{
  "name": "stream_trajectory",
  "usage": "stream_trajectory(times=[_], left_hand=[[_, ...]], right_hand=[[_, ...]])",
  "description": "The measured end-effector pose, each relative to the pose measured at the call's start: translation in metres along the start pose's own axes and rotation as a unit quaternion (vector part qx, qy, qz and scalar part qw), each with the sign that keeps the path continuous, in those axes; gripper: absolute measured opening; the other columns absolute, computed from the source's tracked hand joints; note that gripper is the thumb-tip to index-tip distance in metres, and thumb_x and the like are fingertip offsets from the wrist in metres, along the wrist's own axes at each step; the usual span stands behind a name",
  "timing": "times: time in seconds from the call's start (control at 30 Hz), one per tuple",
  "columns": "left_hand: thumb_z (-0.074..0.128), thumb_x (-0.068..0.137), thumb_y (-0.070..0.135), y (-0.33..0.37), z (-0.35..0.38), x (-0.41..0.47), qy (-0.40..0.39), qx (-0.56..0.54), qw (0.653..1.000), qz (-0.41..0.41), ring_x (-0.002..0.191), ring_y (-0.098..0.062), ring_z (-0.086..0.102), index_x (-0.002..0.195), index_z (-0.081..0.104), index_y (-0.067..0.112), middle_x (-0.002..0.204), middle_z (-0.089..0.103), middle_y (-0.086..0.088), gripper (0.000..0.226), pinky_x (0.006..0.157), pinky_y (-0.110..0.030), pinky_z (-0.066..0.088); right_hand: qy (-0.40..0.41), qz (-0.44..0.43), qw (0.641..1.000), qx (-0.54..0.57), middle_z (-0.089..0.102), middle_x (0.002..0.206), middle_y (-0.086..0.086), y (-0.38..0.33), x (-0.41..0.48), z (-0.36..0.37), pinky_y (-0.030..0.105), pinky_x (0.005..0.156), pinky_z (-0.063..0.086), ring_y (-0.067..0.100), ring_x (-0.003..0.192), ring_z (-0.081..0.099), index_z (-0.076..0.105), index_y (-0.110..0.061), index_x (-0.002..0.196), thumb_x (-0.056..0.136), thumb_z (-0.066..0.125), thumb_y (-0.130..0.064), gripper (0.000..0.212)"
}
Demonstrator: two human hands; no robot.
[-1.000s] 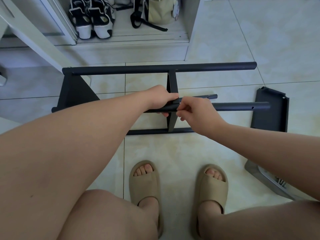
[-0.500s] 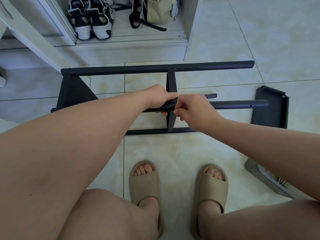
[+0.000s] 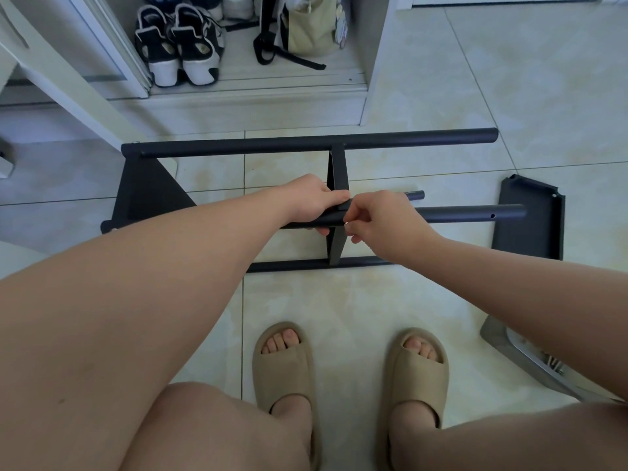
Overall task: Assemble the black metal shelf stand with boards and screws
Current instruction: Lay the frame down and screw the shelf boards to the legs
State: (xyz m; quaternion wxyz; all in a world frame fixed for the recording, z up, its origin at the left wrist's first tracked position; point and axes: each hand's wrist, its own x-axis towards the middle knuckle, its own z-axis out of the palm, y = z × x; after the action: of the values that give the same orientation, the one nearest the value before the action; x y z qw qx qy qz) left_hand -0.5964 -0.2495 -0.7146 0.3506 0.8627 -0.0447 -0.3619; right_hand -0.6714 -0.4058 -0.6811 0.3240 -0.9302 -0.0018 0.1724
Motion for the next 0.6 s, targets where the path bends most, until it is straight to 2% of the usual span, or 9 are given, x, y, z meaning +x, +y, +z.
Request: stream_trajectory(times=[0.1,0.2,0.33,0.43,0.5,0.6], left_hand=[[0.045,0.1,0.058,0.0003,-0.0004,0.0007,0.006,0.001,1.0,-0.002,0.071,-0.018,0.065,0.098,0.074,0.013,0.071,0.076,-0.004,0.053,0.087,-0.035,0.051],[0.045,0.1,0.057,0.0003,-0.0008,0.0011,0.009,0.005,1.0,-0.001,0.062,-0.014,0.062,0.1,0.074,0.012,0.07,0.075,-0.004,0.053,0.081,-0.033,0.049],[0.045,0.098,0.061,0.0011,-0.0032,0.0,-0.008,0.019,1.0,-0.006,0.063,-0.016,0.06,0.099,0.073,0.013,0.071,0.076,-0.002,0.056,0.08,-0.032,0.049],[0.043,0.097,0.064,0.0019,-0.0043,-0.0009,-0.013,0.034,0.999,-0.009,0.069,-0.016,0.062,0.102,0.072,0.014,0.072,0.076,0.0,0.058,0.075,-0.031,0.048],[0.042,0.097,0.064,0.0028,-0.0042,-0.0016,-0.012,0.037,0.999,-0.012,0.067,-0.015,0.061,0.104,0.072,0.014,0.072,0.076,0.0,0.059,0.075,-0.031,0.047],[0.042,0.096,0.067,0.0057,-0.0038,-0.0028,-0.012,0.032,0.999,-0.024,0.069,-0.017,0.061,0.104,0.071,0.015,0.073,0.076,-0.002,0.06,0.085,-0.034,0.049]], right_hand=[[0.011,-0.001,1.0,-0.009,0.071,0.087,0.008,-0.002,0.0006,-0.001,0.041,0.078,0.057,0.028,0.083,0.068,0.063,-0.016,0.081,0.094,0.064,-0.016,0.014],[0.019,0.001,1.0,-0.014,0.07,0.09,0.008,-0.001,-0.0009,0.0003,0.045,0.077,0.057,0.028,0.084,0.066,0.062,-0.015,0.085,0.095,0.065,-0.021,0.012],[0.028,-0.023,0.997,-0.063,0.068,0.093,0.003,-0.0034,-0.0039,0.0035,0.044,0.076,0.055,0.027,0.086,0.062,0.061,-0.02,0.093,0.097,0.06,-0.021,0.004],[0.022,-0.06,0.991,-0.114,0.066,0.092,0.003,-0.0047,-0.004,0.0043,0.041,0.073,0.053,0.028,0.087,0.058,0.06,-0.022,0.097,0.099,0.054,-0.016,0.009],[0.014,-0.054,0.994,-0.095,0.064,0.086,0.004,-0.0039,-0.0021,0.0025,0.041,0.072,0.053,0.028,0.081,0.058,0.058,-0.024,0.089,0.098,0.055,-0.013,0.014],[0.015,-0.027,0.998,-0.046,0.065,0.085,0.005,-0.0025,0.0012,0.0014,0.037,0.073,0.052,0.024,0.08,0.058,0.057,-0.026,0.08,0.095,0.059,-0.011,0.021]])
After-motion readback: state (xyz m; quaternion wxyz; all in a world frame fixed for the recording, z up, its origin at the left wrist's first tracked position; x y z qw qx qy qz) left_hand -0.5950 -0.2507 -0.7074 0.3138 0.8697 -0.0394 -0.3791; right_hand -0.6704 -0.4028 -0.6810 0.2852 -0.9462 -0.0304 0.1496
